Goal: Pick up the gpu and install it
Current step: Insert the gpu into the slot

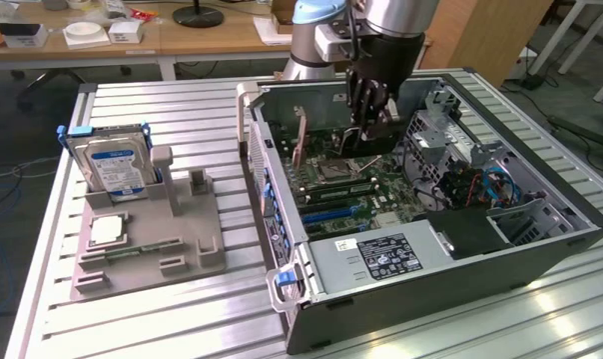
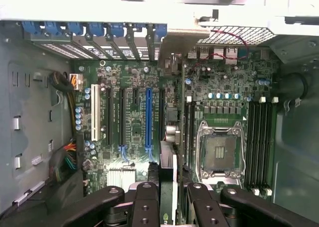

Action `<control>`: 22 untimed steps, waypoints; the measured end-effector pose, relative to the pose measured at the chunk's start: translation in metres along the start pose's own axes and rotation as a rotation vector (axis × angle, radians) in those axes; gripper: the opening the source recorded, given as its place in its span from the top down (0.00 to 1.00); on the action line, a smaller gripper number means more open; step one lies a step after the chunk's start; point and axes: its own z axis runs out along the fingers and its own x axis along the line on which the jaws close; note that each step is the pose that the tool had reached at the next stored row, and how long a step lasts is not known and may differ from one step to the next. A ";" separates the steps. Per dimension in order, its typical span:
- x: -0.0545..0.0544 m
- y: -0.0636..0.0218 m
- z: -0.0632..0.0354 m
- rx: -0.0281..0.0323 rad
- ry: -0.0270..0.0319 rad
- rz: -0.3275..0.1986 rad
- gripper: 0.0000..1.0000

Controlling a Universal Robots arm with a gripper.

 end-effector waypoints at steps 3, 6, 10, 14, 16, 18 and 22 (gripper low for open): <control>0.001 0.0003 0.0016 0.0000 0.0000 0.000 0.73; 0.002 0.0005 0.0032 -0.0001 0.0001 0.000 0.73; 0.003 0.0008 0.0044 0.0001 -0.0002 0.000 0.73; 0.003 0.0008 0.0045 0.0009 0.0000 0.000 0.73; 0.004 0.0007 0.0045 0.0010 0.0001 0.000 0.73; 0.006 0.0008 0.0047 0.0012 0.0000 0.000 0.73; 0.007 0.0009 0.0065 0.0015 -0.0012 0.000 0.73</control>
